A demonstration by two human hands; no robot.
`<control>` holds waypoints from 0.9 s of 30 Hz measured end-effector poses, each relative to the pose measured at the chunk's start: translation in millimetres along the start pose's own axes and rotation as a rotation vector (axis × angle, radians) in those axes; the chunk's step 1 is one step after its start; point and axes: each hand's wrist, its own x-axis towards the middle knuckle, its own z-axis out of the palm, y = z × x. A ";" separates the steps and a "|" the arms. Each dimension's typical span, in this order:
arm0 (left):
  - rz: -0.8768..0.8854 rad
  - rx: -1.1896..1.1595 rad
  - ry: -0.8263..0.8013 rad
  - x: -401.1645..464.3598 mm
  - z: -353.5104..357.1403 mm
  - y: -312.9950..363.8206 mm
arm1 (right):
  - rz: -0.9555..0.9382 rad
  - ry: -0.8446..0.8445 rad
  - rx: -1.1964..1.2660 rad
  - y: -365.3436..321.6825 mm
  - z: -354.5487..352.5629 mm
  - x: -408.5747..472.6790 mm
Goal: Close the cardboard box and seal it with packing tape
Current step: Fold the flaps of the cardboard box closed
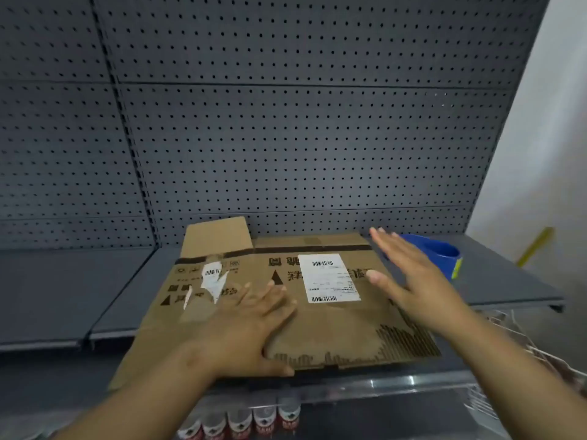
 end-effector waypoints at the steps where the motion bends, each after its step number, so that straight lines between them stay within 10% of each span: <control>1: 0.021 0.030 -0.033 -0.5 3.7 2.1 | 0.025 -0.047 -0.012 1.0 5.5 -3.4; 13: -0.061 -0.134 -0.047 0.5 13.7 -6.8 | 0.101 -0.301 -0.126 14.7 25.8 -13.5; 27: -0.143 -0.332 0.766 -32.9 -59.0 -31.2 | 0.147 -0.030 0.102 -46.2 -63.8 17.4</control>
